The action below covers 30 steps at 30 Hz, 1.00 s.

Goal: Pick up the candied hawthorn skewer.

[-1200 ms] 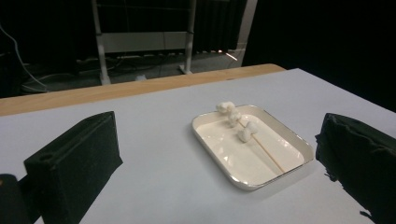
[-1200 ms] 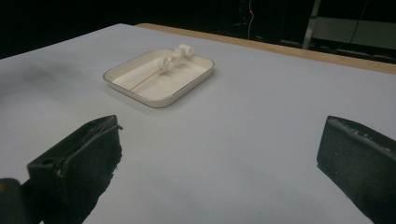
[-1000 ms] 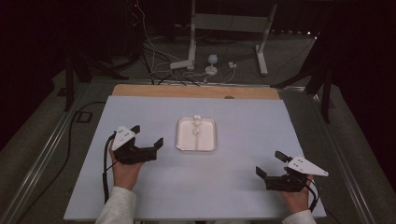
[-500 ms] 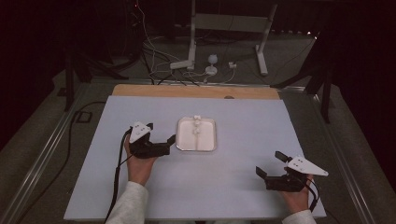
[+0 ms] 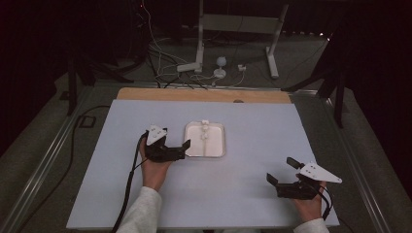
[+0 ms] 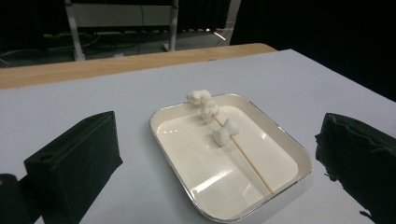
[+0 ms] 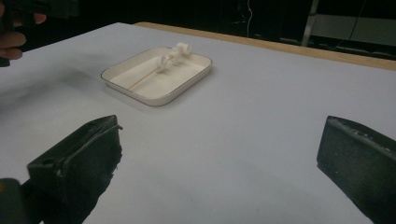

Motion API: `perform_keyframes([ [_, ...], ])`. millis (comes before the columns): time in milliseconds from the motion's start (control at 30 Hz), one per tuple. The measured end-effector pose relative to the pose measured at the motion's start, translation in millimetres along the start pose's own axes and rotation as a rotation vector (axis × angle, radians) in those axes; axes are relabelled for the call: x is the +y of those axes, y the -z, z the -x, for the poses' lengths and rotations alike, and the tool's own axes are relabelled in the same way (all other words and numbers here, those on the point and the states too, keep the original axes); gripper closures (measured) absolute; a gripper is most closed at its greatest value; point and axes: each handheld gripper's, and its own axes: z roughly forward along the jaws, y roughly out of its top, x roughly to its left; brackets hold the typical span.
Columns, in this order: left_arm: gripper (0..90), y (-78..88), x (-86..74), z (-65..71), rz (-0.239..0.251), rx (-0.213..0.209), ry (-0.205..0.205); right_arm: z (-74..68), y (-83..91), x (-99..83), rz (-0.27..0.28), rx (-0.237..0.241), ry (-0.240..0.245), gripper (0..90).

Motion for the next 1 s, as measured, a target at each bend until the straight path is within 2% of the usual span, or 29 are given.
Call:
perform_keyframes([
  [767,1.6,-53.5,-13.9,23.9,-0.101,-0.037,0.007,0.8,-0.5,-0.6,-0.003,0.001,0.0,0.0],
  [1000,1.6,-64.4,-17.2,28.4,-0.13,-0.039,0.007,1.0,-0.8,-0.8,-0.003,0.003,-0.002,0.0],
])
